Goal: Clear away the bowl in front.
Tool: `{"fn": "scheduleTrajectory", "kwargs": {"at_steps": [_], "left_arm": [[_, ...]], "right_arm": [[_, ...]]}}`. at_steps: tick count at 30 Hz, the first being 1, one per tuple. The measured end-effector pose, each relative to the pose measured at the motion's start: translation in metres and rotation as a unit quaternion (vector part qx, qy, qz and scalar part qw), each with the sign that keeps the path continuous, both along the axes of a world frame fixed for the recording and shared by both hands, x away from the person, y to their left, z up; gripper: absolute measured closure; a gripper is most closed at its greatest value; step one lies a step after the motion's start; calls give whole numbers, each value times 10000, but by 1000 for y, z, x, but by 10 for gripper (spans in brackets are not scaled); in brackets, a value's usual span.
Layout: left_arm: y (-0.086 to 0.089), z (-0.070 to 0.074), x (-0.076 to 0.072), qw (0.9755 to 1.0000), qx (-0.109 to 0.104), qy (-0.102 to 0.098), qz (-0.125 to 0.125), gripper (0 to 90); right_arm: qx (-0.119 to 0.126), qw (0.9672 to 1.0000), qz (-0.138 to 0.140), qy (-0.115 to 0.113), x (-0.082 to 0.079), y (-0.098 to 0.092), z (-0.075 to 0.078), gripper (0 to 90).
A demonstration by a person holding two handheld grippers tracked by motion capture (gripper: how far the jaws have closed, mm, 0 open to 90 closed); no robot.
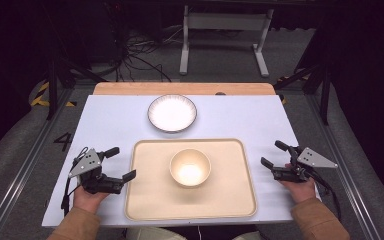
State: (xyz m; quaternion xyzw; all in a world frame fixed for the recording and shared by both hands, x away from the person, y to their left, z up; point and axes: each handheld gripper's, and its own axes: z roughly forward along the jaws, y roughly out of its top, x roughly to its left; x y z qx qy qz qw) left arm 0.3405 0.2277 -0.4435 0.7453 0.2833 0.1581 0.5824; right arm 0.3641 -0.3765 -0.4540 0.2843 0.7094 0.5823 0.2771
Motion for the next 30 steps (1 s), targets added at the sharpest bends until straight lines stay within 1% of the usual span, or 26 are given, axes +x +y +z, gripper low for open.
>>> {"fn": "scheduleTrajectory", "kwargs": {"at_steps": [1, 3, 8, 9, 11, 13, 15, 17, 22, 23, 26, 30], "left_arm": [[1, -2, 0, 10000, -20, 60, -3, 1], [3, -6, 0, 10000, -71, 54, 46, 1], [7, -13, 0, 9999, -67, 20, 79, 1], [8, -16, 0, 9999, -75, -3, 134, 1], [10, -18, 0, 9998, -119, 21, 178, 1], [12, -20, 1, 9995, -229, 61, 226, 1], [14, -21, 1, 9993, -272, 73, 233, 1], [14, -23, 1, 9992, -264, 90, 288, 1], [13, -24, 0, 9990, -287, 91, 320, 1], [14, -25, 0, 9988, -294, 112, 371, 1], [14, -25, 0, 9990, -270, 100, 336, 1], [13, -25, 0, 9990, -227, 122, 374, 1]], "right_arm": [[-2, 10000, 1, 1, 0, 0, 0, 136], [-2, 10000, 0, 2, 0, 0, 0, 135], [-1, 10000, -3, -3, 0, 0, 0, 135], [1, 10000, -1, -4, 0, 0, 0, 135], [0, 10000, -1, -1, 0, 0, 0, 135], [4, 10000, -1, -3, 0, 0, 0, 135], [5, 10000, -1, -2, 0, 0, 0, 135], [7, 10000, 0, -7, 0, 0, 0, 135], [8, 10000, -3, -5, 0, 0, 0, 135], [8, 10000, -4, -7, 0, 0, 0, 134], [7, 10000, -4, -10, 0, 0, 0, 134], [9, 10000, -2, -22, 0, 0, 0, 133]]}}
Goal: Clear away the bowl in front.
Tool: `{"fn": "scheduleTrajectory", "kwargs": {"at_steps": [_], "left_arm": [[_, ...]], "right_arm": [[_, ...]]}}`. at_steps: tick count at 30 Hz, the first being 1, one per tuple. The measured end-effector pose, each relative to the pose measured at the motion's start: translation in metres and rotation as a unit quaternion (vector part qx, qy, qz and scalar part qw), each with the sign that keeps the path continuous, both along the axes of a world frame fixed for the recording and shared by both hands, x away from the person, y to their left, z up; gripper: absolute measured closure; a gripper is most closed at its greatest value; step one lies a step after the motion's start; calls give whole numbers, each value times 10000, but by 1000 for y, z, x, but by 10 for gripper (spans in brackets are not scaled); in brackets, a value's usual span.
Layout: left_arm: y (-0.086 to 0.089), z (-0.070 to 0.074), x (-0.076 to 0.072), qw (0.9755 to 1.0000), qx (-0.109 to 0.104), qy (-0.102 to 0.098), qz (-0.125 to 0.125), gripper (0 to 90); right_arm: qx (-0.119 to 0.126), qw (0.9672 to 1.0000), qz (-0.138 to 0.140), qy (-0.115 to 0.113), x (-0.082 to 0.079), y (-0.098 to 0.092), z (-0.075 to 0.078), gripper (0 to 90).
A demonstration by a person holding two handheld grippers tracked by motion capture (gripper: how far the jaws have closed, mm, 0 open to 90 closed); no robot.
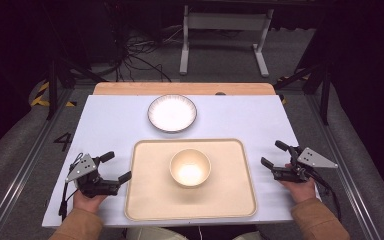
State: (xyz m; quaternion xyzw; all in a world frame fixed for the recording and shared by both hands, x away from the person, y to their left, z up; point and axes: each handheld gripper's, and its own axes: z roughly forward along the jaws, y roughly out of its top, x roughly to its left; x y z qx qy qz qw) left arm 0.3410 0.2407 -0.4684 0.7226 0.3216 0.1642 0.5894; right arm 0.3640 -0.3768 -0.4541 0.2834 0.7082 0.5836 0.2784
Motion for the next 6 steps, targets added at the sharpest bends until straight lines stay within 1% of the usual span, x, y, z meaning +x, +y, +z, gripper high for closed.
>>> {"fn": "scheduleTrajectory", "kwargs": {"at_steps": [6], "left_arm": [[0, 0, 0, 10000, -2, -1, 9, 1]], "right_arm": [[4, 10000, -2, 0, 0, 0, 0, 133]]}}
